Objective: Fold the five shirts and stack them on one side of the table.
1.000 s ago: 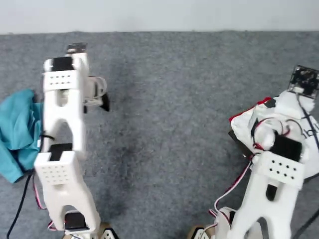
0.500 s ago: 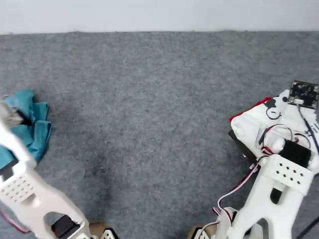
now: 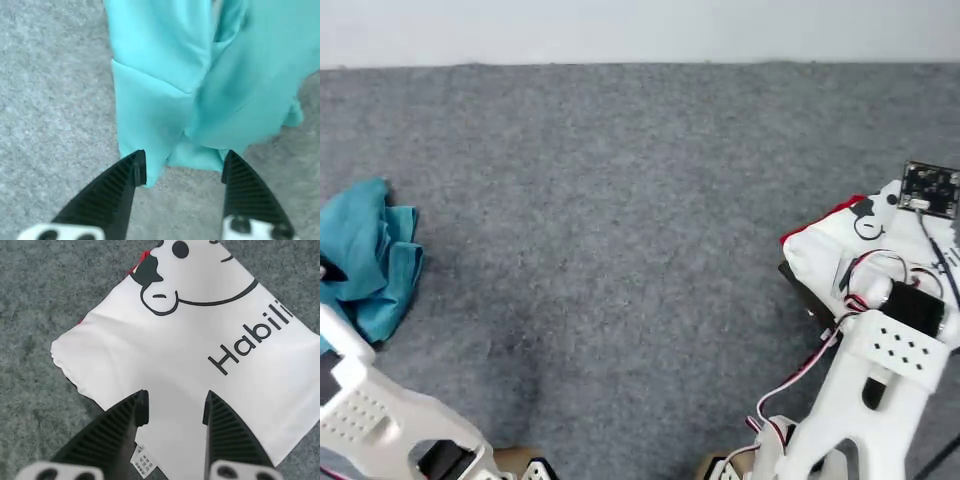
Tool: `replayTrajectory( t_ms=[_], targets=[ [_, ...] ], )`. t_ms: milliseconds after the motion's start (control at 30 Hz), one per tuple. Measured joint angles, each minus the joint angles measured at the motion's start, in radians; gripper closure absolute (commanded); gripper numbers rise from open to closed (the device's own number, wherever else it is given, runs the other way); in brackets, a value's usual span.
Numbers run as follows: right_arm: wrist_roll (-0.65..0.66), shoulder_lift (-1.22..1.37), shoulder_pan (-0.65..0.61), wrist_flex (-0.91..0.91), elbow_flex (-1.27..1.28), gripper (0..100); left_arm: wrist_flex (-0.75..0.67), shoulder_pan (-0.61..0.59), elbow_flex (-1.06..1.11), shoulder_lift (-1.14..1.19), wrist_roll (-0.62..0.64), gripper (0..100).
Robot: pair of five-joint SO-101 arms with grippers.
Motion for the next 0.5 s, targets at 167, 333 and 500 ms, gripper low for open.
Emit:
replayTrajectory(
  t_ms=[167,333,500],
  targets=[
    [0.0,0.0,0.0,0.0,0.0,81.2,-0.051,-0.054,0.0,0.078,0.0,76],
    [0.0,0.0,0.0,0.0,0.0,81.2,-0.055,-0.063,0.0,0.166,-0.003,84],
    [0.0,0.0,0.0,0.0,0.0,81.2,-0.061,-0.055,0.0,0.196,-0.002,98]
  ],
)
